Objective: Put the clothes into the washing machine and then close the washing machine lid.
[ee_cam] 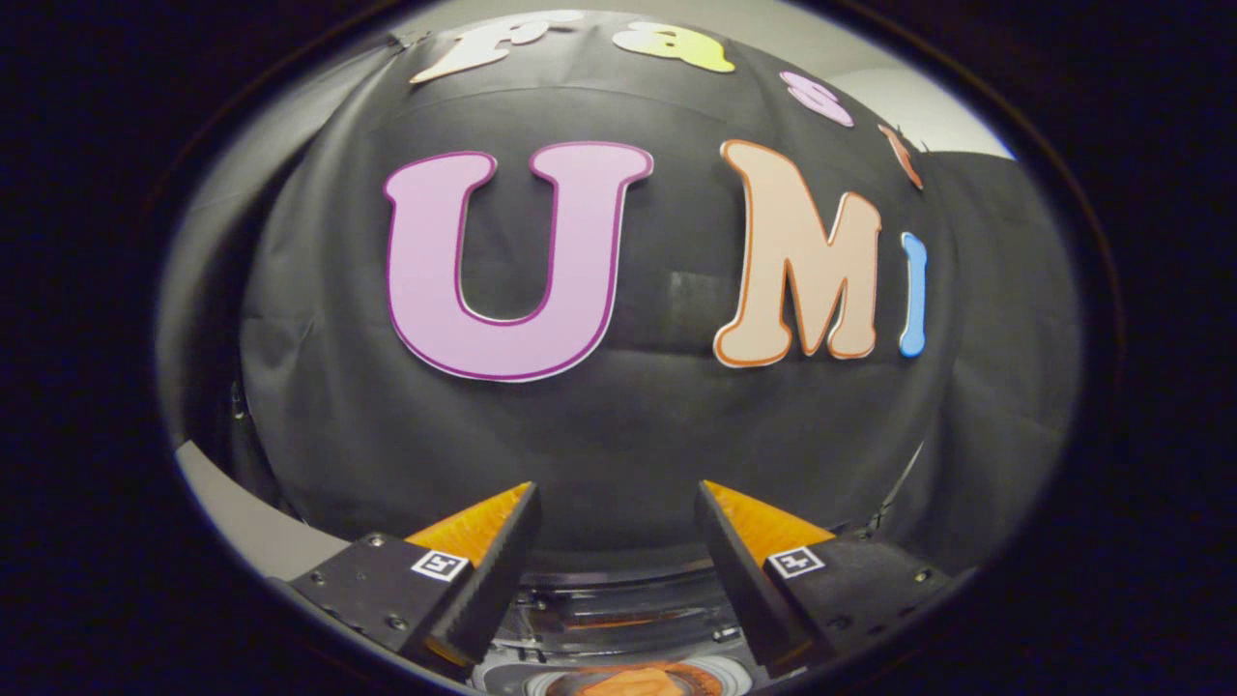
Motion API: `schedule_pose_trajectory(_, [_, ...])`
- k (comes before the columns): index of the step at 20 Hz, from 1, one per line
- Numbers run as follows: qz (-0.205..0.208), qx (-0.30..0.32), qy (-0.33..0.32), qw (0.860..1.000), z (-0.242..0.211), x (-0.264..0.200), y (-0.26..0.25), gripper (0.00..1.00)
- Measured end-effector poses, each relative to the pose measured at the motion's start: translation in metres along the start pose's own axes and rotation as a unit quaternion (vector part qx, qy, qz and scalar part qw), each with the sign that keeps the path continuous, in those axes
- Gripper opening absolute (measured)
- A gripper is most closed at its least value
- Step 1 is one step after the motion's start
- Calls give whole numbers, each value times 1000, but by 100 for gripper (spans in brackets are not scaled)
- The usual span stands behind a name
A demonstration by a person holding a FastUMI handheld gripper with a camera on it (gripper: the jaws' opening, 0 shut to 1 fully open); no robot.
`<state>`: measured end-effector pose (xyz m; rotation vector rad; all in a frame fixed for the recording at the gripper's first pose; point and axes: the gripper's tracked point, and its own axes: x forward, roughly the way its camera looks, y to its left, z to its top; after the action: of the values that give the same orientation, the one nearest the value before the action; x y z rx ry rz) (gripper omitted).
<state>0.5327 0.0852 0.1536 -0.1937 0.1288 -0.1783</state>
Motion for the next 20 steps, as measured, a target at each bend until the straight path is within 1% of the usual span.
schedule_pose_trajectory(3, [3,-2,-7,1000,-14,14,-4,97])
schedule_pose_trajectory(5, [6,-11,12,1000,-33,28,-10,97])
schedule_pose_trajectory(6, [20,-12,24,999,-44,35,-6,97])
schedule_pose_trajectory(7, [38,-5,57,998,-57,34,-4,97])
schedule_pose_trajectory(8, [34,23,25,999,-49,32,-6,96])
schedule_pose_trajectory(9, [36,18,13,999,-47,34,-5,95])
schedule_pose_trajectory(10, [38,7,19,999,-52,30,-3,94])
schedule_pose_trajectory(11, [34,18,-5,999,-46,28,-4,95])
schedule_pose_trajectory(14, [24,20,-21,999,-45,26,-7,96])
schedule_pose_trajectory(20, [2,24,-46,999,-43,5,-12,96])
